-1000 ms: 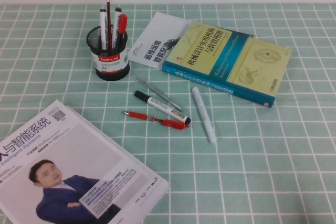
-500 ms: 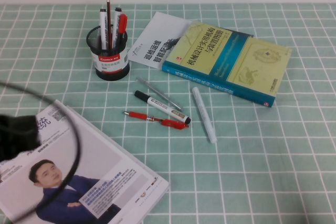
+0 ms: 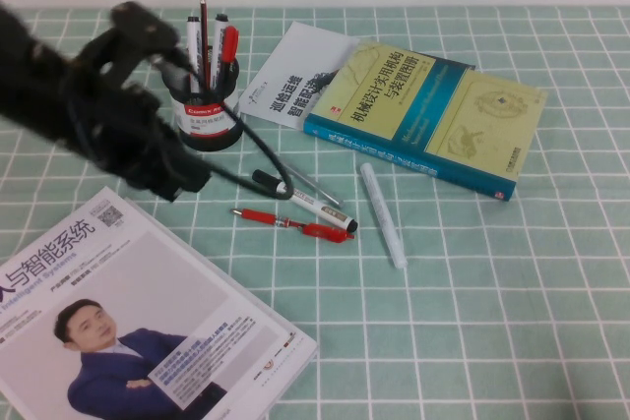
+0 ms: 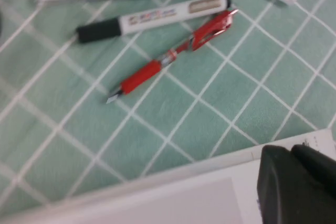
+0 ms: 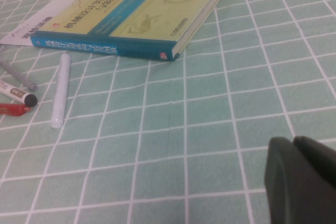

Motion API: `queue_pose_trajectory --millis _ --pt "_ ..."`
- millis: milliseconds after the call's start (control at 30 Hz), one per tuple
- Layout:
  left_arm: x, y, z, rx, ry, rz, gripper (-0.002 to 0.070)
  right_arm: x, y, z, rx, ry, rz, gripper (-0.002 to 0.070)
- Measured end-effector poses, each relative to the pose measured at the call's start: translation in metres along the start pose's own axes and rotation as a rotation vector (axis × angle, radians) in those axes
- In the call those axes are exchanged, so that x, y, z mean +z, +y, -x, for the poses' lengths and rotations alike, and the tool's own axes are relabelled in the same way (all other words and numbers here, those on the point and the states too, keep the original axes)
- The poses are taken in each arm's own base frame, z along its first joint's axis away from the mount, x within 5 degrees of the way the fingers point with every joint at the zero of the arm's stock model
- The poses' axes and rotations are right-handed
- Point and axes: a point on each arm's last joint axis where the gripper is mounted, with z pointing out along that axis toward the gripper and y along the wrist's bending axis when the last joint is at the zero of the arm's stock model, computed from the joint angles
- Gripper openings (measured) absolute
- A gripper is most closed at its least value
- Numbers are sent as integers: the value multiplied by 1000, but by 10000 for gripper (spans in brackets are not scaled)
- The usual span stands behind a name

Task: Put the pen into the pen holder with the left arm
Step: Pick up the pen on the table

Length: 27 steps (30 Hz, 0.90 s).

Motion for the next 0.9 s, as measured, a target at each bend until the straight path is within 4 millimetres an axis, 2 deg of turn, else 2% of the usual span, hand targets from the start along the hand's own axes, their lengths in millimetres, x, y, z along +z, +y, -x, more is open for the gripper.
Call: queue_pose_trajectory --millis 133,267,467,600,700,900 --pt "20 17 29 172 68 -86 -4 0 0 0 0 0 0 -20" --pt "49 32 53 305 138 -75 -4 0 0 0 0 0 0 -20" --pt "92 36 80 543 234 -33 -4 0 0 0 0 0 0 -20" --pt "122 29 87 683 270 -69 -4 0 0 0 0 0 0 -20" --pt "144 24 84 740 312 -101 -4 0 0 0 0 0 0 -20" --pt "166 18 79 783 350 -142 -4 0 0 0 0 0 0 -20"
